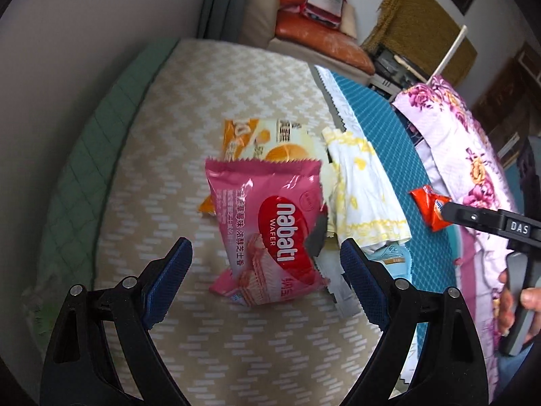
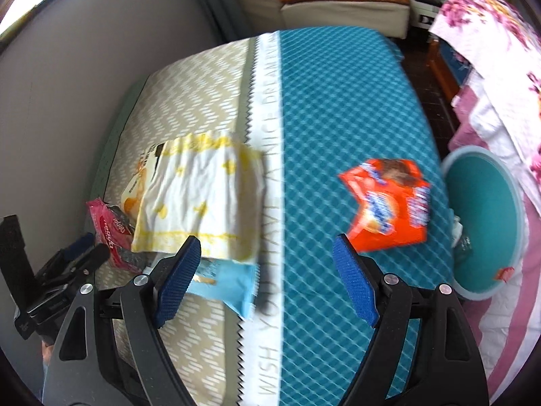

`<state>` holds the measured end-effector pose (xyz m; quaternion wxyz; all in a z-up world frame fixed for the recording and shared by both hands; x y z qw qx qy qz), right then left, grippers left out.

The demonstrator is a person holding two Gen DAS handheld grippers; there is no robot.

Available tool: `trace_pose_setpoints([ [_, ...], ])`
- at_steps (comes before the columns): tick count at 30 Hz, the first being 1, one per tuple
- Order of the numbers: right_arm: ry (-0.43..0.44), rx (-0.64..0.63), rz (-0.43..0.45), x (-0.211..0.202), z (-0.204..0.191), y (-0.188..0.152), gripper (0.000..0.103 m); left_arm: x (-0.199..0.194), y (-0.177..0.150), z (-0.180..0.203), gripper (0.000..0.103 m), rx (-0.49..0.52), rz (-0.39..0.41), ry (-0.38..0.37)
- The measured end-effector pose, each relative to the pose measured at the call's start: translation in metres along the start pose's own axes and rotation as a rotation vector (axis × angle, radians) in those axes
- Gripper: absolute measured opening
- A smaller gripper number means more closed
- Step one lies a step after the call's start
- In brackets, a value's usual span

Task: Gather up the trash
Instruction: 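Move both grippers away from the wastebasket toward the table, then grasp the pink Nabati wafer pack with the left gripper while the right gripper grasps the yellow-print tissue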

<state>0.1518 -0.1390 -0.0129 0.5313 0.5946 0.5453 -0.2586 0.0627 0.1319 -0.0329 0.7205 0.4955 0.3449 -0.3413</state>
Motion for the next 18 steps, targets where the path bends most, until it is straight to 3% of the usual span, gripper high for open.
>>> trace_pose_setpoints([
  [5, 0.021, -0.046, -0.026, 0.026, -0.025, 0.016, 0.076, 0.013, 0.002, -0.005, 0.09, -0.014, -0.021, -0.039],
  [18, 0.056, -0.053, -0.065, 0.074, -0.051, 0.038, 0.076, 0.04, 0.002, -0.006, 0.09, -0.007, -0.07, -0.021],
])
Point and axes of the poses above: each gripper's, at about its wrist camera, not at the fingertips, and x roughly the way its jaws point, z to its right, y to its top, the point moved 1 cm from there along x, roughly the way its jaws point, and after that the axes turned 2 degrees about y, right-handed, at the moved point
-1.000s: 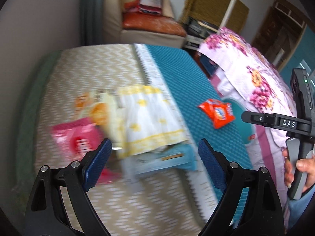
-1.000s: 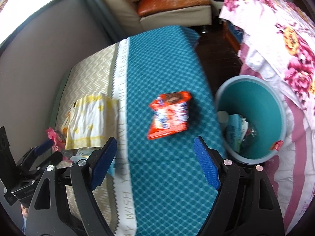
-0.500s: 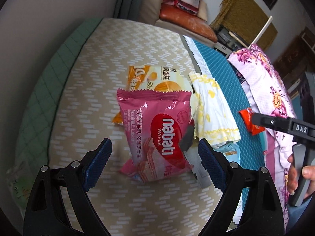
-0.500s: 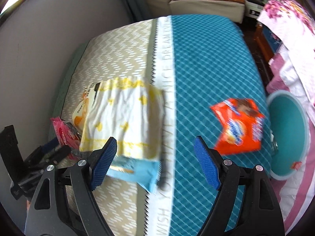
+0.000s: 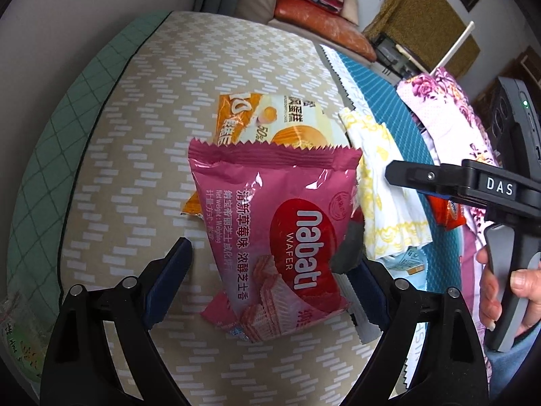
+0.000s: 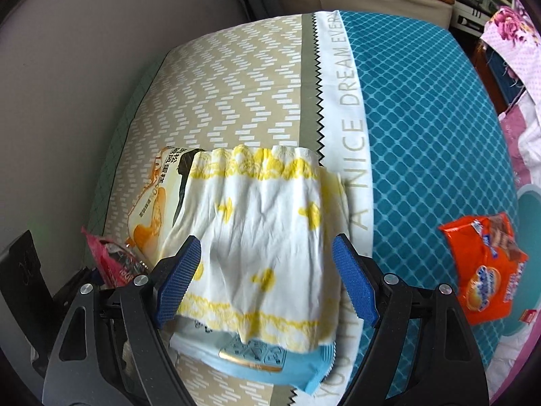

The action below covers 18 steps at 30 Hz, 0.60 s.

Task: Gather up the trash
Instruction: 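Grasp the pink Nabati wafer pack with the left gripper while the right gripper grasps the yellow-print tissue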

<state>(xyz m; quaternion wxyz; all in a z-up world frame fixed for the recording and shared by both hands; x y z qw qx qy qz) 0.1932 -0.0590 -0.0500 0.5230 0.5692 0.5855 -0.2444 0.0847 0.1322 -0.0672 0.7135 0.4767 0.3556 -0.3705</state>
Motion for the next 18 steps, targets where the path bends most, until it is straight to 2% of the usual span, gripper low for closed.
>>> trace_pose_setpoints([
  [3, -0.014, -0.017, -0.008, 0.007, 0.0, -0.003, 0.074, 0.003, 0.0, 0.003, 0.09, 0.005, -0.003, 0.014],
  [4, -0.013, -0.016, -0.009, 0.008, 0.001, -0.003, 0.07, 0.005, 0.001, 0.005, 0.09, 0.006, -0.003, 0.017],
  [6, -0.009, -0.005, -0.013, 0.01, 0.004, -0.005, 0.054, 0.005, 0.002, 0.006, 0.09, 0.008, -0.004, 0.022],
  [9, -0.014, 0.0, -0.004, 0.004, 0.011, -0.01, 0.043, 0.006, 0.003, 0.008, 0.09, 0.007, -0.004, 0.025],
  [11, -0.017, 0.0, 0.005, -0.001, 0.015, -0.015, 0.04, 0.006, 0.003, 0.009, 0.09, 0.004, -0.001, 0.028],
  [13, -0.019, 0.0, 0.018, -0.008, 0.021, -0.021, 0.027, 0.006, 0.002, 0.009, 0.088, 0.005, 0.003, 0.03],
  [14, -0.017, 0.005, 0.02, -0.01, 0.023, -0.023, 0.014, 0.006, 0.001, 0.009, 0.085, 0.007, 0.006, 0.034],
  [15, -0.016, 0.012, 0.023, -0.013, 0.026, -0.025, 0.009, 0.004, -0.001, 0.009, 0.074, 0.011, 0.009, 0.038],
  [16, -0.013, 0.019, 0.031, -0.017, 0.03, -0.028, 0.009, 0.004, -0.001, 0.01, 0.062, 0.014, 0.008, 0.036],
  [18, -0.01, 0.024, 0.051, -0.026, 0.033, -0.033, 0.006, 0.001, -0.002, 0.01, 0.051, 0.008, 0.009, 0.03],
])
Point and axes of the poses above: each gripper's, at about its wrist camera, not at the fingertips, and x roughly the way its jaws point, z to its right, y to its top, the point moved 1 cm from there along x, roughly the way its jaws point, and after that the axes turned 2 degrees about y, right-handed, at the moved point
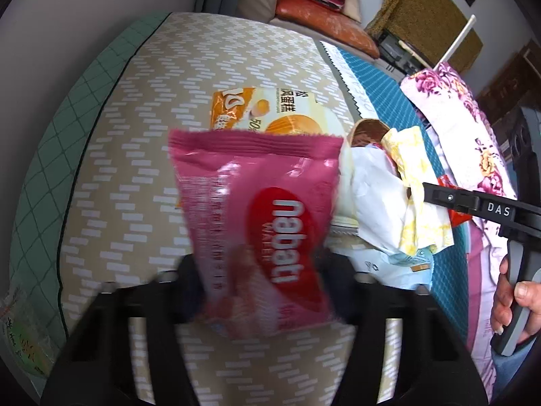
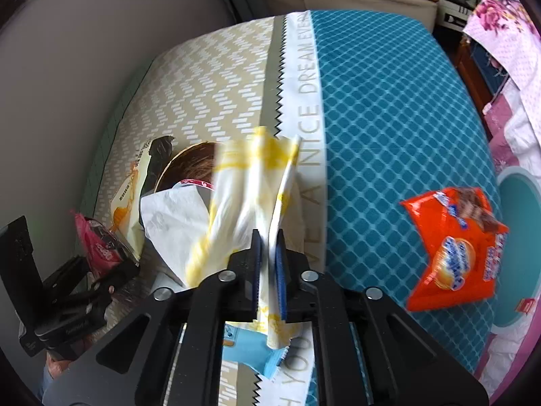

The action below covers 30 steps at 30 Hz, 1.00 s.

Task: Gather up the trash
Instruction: 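Grasp the pink Nabati wafer pack with the left gripper while the right gripper grasps the yellow-print tissue, then carry the wafer pack and tissue over the wastebasket and open both grippers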

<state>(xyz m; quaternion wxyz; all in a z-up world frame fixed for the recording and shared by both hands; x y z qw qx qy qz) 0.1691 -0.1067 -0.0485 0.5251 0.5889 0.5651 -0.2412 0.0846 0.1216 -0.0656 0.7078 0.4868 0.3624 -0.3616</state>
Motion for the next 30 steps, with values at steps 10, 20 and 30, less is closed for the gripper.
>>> trace_pose_setpoints([
  [10, 0.043, 0.019, 0.094, -0.051, 0.017, -0.015, 0.005, -0.034, 0.002, 0.007, 0.044, 0.016, 0.065, 0.022],
  [20, 0.055, 0.085, 0.199, -0.093, 0.051, -0.018, 0.005, -0.051, 0.011, 0.067, 0.044, 0.111, 0.075, -0.042],
  [30, 0.014, 0.188, 0.325, -0.145, 0.115, -0.038, 0.005, -0.026, 0.015, 0.174, 0.044, 0.288, 0.022, -0.113],
])
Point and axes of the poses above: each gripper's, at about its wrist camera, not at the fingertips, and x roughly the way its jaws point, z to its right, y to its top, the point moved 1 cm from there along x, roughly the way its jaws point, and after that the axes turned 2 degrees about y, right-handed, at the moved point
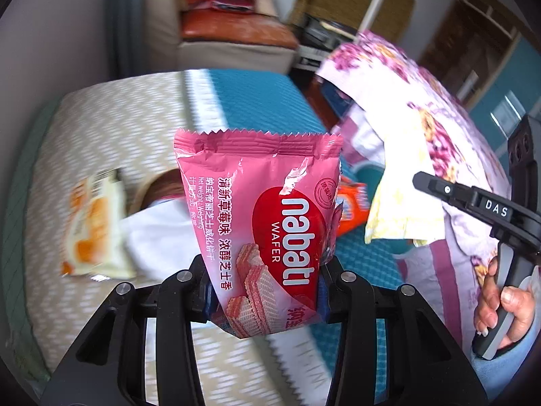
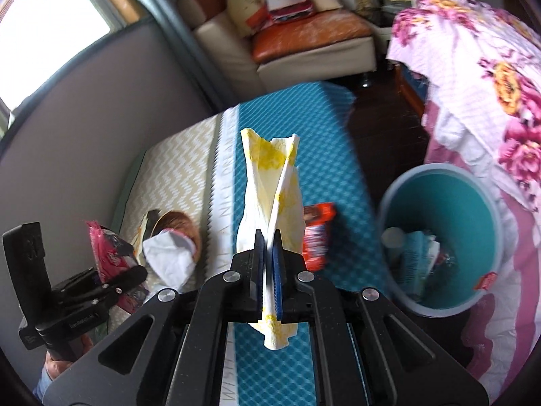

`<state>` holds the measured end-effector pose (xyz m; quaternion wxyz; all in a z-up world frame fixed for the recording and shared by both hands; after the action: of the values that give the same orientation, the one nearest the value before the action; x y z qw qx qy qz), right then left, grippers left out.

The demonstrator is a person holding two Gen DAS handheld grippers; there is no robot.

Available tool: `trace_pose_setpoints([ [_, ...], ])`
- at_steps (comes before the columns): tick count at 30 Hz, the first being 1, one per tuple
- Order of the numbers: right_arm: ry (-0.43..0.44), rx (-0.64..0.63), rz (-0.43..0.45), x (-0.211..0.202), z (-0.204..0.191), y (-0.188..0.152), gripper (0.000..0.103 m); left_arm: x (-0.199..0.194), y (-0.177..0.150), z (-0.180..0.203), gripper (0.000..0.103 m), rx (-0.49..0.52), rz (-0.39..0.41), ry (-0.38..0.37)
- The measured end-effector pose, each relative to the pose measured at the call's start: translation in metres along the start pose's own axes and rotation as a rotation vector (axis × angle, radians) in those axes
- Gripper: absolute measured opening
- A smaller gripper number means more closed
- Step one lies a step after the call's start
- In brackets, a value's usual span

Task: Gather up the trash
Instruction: 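Carry the wafer pack and tissue over the wastebasket and open both grippers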

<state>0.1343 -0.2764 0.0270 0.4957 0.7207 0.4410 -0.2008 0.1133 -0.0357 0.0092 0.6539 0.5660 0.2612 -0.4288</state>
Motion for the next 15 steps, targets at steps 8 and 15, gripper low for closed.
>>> trace_pose_setpoints([
  [8, -0.038, 0.109, 0.07, -0.028, 0.065, 0.003, 0.005, 0.038, 0.008, 0.076, 0.044, 0.118, -0.062, -0.053],
  [15, -0.072, 0.179, 0.103, -0.043, 0.114, 0.001, 0.005, 0.068, 0.019, 0.129, 0.044, 0.206, -0.107, -0.069],
])
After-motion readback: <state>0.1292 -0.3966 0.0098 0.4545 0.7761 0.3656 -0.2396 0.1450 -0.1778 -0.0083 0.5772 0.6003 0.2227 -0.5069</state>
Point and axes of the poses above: each gripper's, at about its wrist camera, not at the fingertips, and x roughly the way its jaws point, z to its right, y to its top, the point moved 1 cm from there along x, roughly the way its jaws point, and after that the axes turned 2 degrees about y, right-handed, at the moved point
